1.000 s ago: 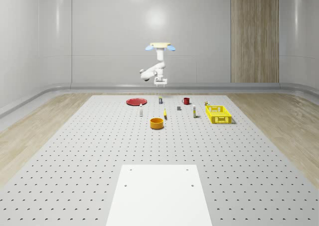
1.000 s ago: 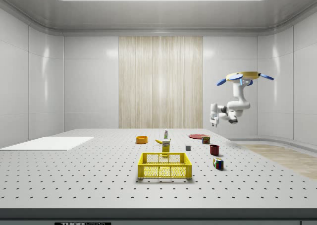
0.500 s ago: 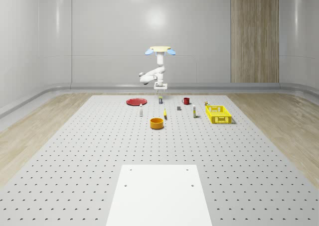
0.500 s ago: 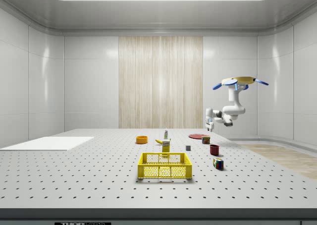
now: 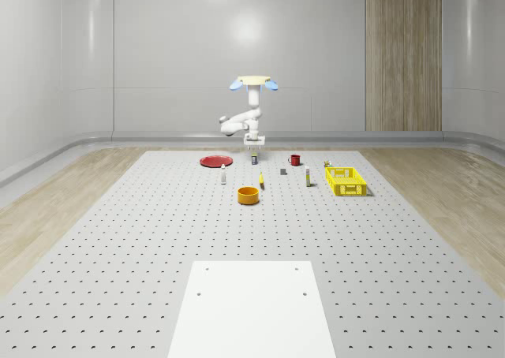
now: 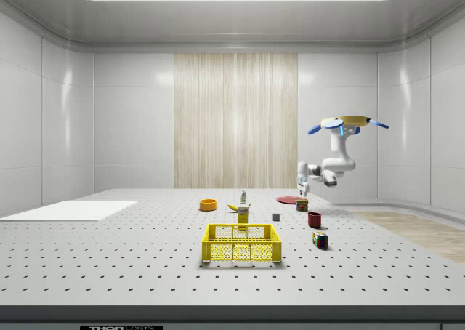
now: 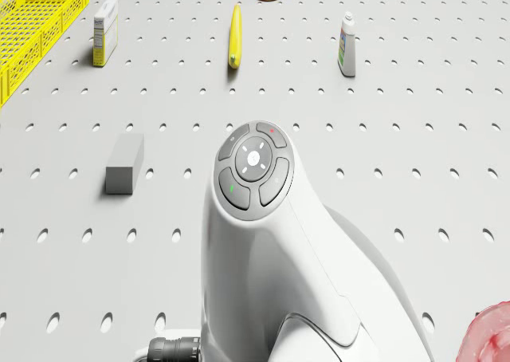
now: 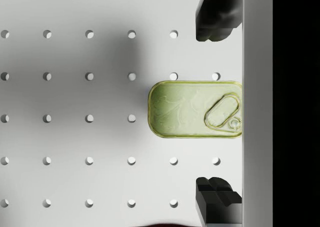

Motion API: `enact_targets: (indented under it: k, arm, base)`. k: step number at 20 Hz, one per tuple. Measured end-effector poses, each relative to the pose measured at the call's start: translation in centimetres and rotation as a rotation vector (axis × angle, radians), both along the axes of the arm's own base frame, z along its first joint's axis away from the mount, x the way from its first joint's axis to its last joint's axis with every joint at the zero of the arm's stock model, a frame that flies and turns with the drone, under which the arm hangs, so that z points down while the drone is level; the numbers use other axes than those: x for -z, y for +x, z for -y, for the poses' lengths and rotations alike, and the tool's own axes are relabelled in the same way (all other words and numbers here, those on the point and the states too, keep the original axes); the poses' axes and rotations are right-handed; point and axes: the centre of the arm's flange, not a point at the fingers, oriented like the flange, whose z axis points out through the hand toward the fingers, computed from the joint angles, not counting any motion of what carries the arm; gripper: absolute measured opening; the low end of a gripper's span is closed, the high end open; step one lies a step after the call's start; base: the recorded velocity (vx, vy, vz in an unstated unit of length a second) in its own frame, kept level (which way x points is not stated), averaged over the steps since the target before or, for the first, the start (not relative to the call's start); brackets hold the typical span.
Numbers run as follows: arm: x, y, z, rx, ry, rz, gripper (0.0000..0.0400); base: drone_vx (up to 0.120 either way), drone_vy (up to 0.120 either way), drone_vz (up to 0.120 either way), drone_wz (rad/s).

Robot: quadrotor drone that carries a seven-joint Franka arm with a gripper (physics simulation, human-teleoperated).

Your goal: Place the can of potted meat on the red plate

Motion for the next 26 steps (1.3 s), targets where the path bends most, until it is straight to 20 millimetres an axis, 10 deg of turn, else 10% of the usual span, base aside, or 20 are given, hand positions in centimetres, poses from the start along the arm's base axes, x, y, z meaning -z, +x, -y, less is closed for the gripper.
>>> enact_targets:
  k: [21, 26]
  arm:
    - [-3.8, 0.0, 0.0, -0.001, 0.000, 0.000, 0.0400]
    - [-4.2, 0.0, 0.0, -0.001, 0.000, 0.000, 0.0293]
  base:
    - [0.013, 0.000, -0.021, 0.000]
    - [0.000, 0.000, 0.000, 0.000]
